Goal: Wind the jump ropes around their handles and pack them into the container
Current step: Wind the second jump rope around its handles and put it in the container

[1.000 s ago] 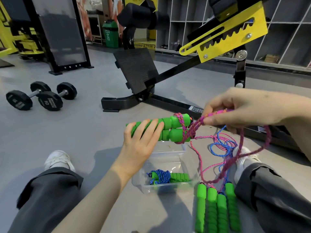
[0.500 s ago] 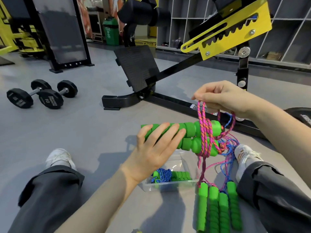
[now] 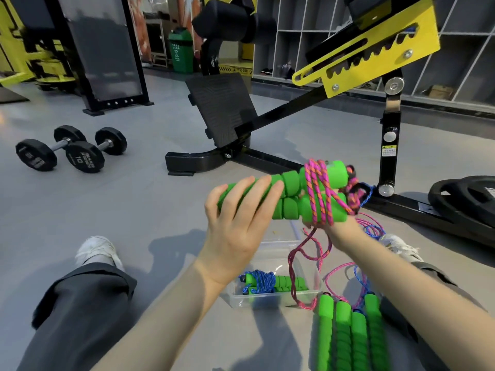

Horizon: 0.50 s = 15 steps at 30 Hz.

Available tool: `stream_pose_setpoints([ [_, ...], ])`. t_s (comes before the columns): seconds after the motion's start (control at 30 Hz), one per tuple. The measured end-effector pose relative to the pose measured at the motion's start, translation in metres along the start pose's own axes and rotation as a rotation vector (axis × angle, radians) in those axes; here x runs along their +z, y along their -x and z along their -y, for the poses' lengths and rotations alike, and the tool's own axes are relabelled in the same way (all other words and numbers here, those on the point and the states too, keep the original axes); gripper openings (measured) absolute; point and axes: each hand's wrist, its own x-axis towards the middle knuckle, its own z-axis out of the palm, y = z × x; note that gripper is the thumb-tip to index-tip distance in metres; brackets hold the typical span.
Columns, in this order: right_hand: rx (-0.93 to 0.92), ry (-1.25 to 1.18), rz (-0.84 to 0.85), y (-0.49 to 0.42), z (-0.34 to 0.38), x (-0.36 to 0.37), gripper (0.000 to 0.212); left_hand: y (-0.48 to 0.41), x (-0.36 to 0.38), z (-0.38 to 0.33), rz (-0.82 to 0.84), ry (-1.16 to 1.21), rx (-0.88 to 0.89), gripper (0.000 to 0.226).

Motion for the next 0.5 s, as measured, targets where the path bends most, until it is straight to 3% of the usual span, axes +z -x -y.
stream_pose_setpoints([
  [0.17, -0.105, -0.232, 0.018, 0.038, 0.02, 0.035, 0.039, 0.003, 0.004, 0.017, 0.021, -0.08, -0.069, 0.04],
  [0.37, 0.087, -0.467, 0.26, 0.059, 0.026, 0.04, 0.022, 0.015, 0.013, 0.029, 0.07, -0.204, -0.061, 0.045],
  [0.5, 0.112, -0.276, 0.355, 0.077, 0.027, 0.041, 0.026, 0.019, 0.017, 0.031, 0.08, -0.228, -0.014, 0.038],
])
